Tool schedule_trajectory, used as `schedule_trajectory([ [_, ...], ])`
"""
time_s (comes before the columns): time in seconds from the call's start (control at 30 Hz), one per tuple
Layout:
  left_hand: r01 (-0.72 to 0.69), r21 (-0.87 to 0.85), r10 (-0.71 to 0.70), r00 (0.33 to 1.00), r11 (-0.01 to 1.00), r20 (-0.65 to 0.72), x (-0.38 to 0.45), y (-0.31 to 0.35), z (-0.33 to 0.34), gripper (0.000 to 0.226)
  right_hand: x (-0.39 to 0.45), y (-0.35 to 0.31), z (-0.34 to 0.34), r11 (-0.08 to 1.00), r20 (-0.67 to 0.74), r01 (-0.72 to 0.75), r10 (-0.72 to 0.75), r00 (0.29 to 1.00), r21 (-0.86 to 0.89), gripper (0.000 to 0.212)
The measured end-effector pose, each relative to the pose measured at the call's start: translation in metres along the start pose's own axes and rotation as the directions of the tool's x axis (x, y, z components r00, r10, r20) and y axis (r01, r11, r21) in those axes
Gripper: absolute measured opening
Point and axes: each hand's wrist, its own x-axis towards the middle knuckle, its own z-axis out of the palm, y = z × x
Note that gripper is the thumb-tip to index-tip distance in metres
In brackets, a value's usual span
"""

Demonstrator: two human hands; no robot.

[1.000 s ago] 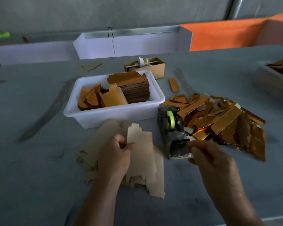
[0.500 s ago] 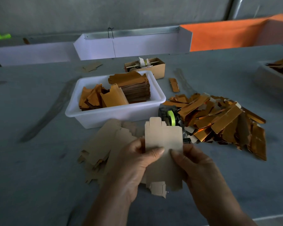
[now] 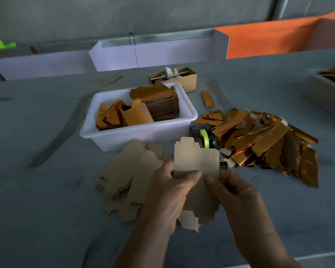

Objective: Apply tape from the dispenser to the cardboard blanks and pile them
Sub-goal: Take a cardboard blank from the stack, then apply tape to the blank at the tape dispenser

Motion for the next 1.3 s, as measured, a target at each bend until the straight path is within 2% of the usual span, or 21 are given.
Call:
schedule_trajectory([
  [0.1, -0.005, 0.047, 0.005, 1.000, 0.999, -0.012, 0.000, -0.002, 0.000, 0.021, -0.001, 0.002, -0.002, 0.990, -0.046, 0.057, -0.064, 0.997, -0.131, 0.006],
  [0.27, 0.057, 0.009, -0.057, 0.997, 0.998, 0.044, -0.001, -0.004, 0.001, 0.018, -0.004, 0.001, -0.003, 0.924, -0.079, 0.158, -0.197, 0.977, -0.348, 0.014],
  [0.37, 0.028, 0.023, -0.028, 1.000, 0.999, -0.003, -0.002, -0.003, 0.004, 0.013, -0.010, -0.001, 0.002, 0.843, -0.059, 0.250, -0.314, 0.947, -0.476, 0.020],
  [0.43, -0.021, 0.058, 0.023, 0.999, 0.998, -0.045, -0.003, -0.003, 0.007, 0.008, -0.013, -0.001, 0.006, 0.826, -0.029, 0.288, -0.344, 0.939, -0.484, 0.021],
  [0.5, -0.059, 0.085, 0.065, 0.995, 0.995, -0.071, -0.004, -0.002, 0.007, 0.006, -0.015, -0.003, 0.008, 0.884, 0.019, 0.296, -0.311, 0.950, -0.363, 0.016],
  [0.57, -0.040, 0.049, 0.041, 0.999, 0.998, -0.017, -0.007, 0.001, 0.005, 0.008, -0.017, -0.006, 0.008, 0.938, 0.112, 0.262, -0.242, 0.964, -0.225, 0.026],
  [0.63, 0.003, -0.012, -0.002, 0.997, 1.000, 0.071, -0.009, 0.004, 0.000, 0.010, -0.016, -0.007, 0.007, 0.937, 0.163, 0.264, -0.230, 0.959, -0.229, 0.035],
  [0.7, 0.007, -0.050, 0.001, 0.985, 0.999, 0.171, -0.009, 0.007, -0.005, 0.012, -0.014, -0.009, 0.005, 0.935, 0.152, 0.257, -0.225, 0.962, -0.245, 0.035],
  [0.77, -0.043, -0.010, 0.044, 0.970, 0.999, 0.239, -0.010, 0.009, -0.008, 0.018, -0.011, -0.009, 0.004, 0.940, 0.136, 0.233, -0.204, 0.969, -0.249, 0.032],
  [0.9, -0.067, 0.054, 0.055, 0.976, 0.996, 0.211, -0.012, 0.009, -0.009, 0.013, -0.010, -0.010, 0.003, 0.938, 0.113, 0.188, -0.161, 0.980, -0.292, 0.015],
  [0.93, -0.055, 0.065, 0.039, 0.975, 0.996, 0.218, -0.012, 0.009, -0.010, 0.014, -0.010, -0.009, 0.002, 0.937, 0.082, 0.172, -0.155, 0.985, -0.305, 0.016],
  [1.0, -0.037, 0.094, 0.011, 0.963, 0.995, 0.269, -0.013, 0.007, -0.010, 0.014, -0.008, -0.009, -0.001, 0.951, 0.017, 0.118, -0.119, 0.993, -0.287, 0.032],
  [1.07, -0.030, 0.110, -0.008, 0.944, 0.994, 0.329, -0.013, 0.007, -0.010, 0.013, -0.005, -0.010, -0.003, 0.989, 0.038, 0.026, -0.020, 0.999, -0.144, 0.046],
  [1.1, -0.030, 0.116, -0.013, 0.938, 0.993, 0.347, -0.013, 0.007, -0.009, 0.012, -0.004, -0.011, -0.004, 0.998, 0.088, -0.020, 0.025, 0.996, -0.059, 0.045],
  [1.2, -0.024, 0.145, -0.018, 0.958, 0.989, 0.285, -0.012, 0.007, -0.006, 0.009, -0.001, -0.011, -0.006, 0.978, 0.178, -0.153, 0.127, 0.976, 0.143, 0.032],
  [1.3, -0.087, 0.217, 0.049, 0.983, 0.972, 0.175, -0.014, 0.002, -0.003, 0.008, 0.000, -0.010, -0.006, 0.957, 0.172, -0.206, 0.172, 0.970, 0.205, 0.027],
])
